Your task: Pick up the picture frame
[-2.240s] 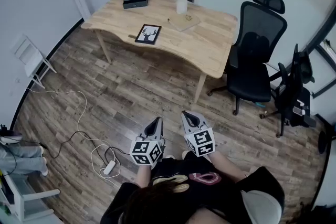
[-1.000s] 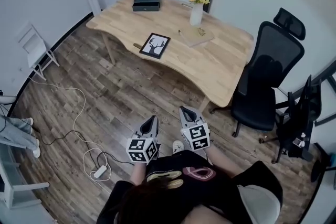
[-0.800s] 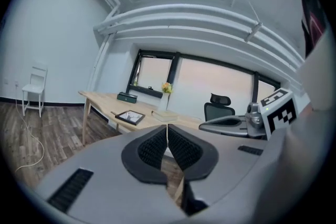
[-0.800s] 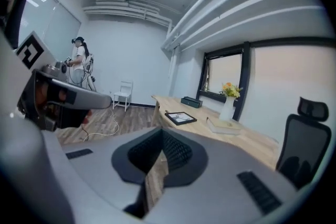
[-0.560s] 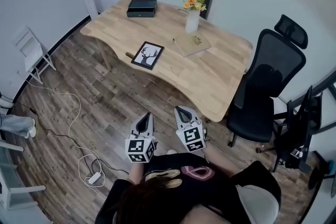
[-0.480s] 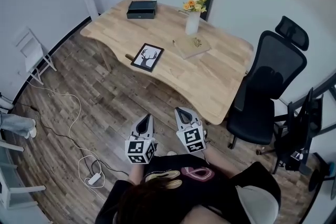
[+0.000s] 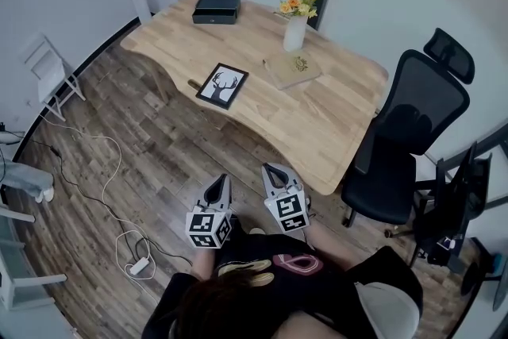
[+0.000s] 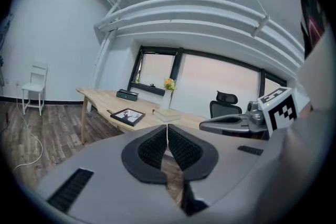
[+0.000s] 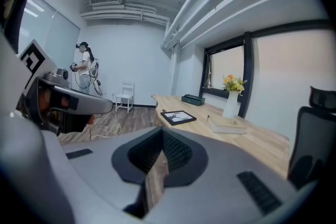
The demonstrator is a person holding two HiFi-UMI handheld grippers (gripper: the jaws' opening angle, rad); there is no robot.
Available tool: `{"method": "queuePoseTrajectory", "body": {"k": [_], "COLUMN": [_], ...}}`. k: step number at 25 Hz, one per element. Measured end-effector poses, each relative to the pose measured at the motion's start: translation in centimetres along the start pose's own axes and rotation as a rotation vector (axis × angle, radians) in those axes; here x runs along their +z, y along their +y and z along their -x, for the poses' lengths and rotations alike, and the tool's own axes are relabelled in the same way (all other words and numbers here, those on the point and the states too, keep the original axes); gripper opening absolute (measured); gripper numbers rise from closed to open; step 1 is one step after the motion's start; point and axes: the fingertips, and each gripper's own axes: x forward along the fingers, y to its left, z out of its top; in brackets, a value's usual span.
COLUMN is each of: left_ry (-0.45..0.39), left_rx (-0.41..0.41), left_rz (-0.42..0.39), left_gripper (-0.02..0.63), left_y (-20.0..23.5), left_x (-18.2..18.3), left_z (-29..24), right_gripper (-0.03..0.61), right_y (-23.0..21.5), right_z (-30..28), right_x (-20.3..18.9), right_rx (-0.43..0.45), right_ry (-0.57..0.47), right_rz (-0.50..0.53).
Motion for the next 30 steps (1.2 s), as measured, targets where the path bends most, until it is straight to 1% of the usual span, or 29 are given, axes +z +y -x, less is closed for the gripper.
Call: {"method": "queuePoseTrajectory", "body": {"k": [5, 9, 14, 18, 24, 25, 29, 30], "left_ry": [-0.007, 0.017, 0.049, 0.061, 0.114, 0.121, 0.144, 0.150], "left_rx": [-0.026, -0.060, -0.110, -0.128, -0.147, -0.151, -0.177, -0.182], "left_rz": [0.033, 0.002, -0.023, -0.023, -0.047, -0.048, -0.041, -0.042], "left_gripper": [0.021, 0.021, 0.021, 0.021, 0.021, 0.021, 0.021, 0.021], "left_y": [1.3, 3.2, 6.3, 9.6, 14.6, 15.4, 18.4, 19.0], "left_x": [0.2, 0.9, 2.4, 4.2, 5.4, 5.6, 6.1, 6.2], "left_z": [-1.5, -3.9, -7.1, -9.8, -12.6, -13.0, -14.2, -14.6], "right_gripper": [0.009, 0.009, 0.009, 0.009, 0.010, 0.009, 0.010, 0.010], "right_y": [-0.7, -1.4, -2.5, -3.7, -5.1, -5.2, -4.4, -4.2], "right_z": [-1.8, -4.2, -8.1, -11.4, -15.7, -16.4, -19.1, -19.7], "right_x": [0.0, 0.8, 1.8, 3.1, 3.6, 3.6, 4.1, 4.3], "right_rx": [-0.013, -0.037, -0.081, -0.128, -0.199, -0.212, -0.242, -0.246], "right_ry": [0.013, 0.013, 0.028, 0.036, 0.061, 0.069, 0.101, 0.105], "right_rz": [0.001, -0.011, -0.067, -0.107, -0.235, -0.244, -0.174, -0.172]}}
